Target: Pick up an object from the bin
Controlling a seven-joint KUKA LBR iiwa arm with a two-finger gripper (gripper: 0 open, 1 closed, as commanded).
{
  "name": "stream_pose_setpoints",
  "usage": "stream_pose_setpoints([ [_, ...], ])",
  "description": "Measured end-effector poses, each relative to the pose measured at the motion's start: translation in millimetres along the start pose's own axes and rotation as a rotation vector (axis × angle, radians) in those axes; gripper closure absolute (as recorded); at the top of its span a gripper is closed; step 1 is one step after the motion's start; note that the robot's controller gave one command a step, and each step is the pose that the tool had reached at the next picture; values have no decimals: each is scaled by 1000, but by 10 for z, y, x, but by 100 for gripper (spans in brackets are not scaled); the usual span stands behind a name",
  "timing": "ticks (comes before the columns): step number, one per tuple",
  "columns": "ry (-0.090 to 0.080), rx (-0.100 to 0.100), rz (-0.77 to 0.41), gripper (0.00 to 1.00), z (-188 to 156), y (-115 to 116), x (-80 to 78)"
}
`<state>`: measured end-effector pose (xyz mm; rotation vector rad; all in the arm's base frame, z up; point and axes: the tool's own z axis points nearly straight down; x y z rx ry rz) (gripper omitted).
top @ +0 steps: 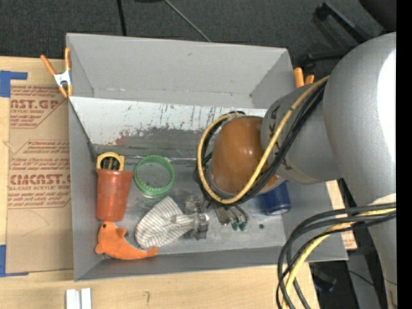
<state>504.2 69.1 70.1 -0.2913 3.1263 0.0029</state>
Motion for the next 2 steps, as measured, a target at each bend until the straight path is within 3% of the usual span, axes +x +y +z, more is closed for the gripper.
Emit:
stream_pose_setpoints([
  [1,0,0,0,100,0,0,0],
  [2,-4,2,-21,100,-1605,-4,-20],
])
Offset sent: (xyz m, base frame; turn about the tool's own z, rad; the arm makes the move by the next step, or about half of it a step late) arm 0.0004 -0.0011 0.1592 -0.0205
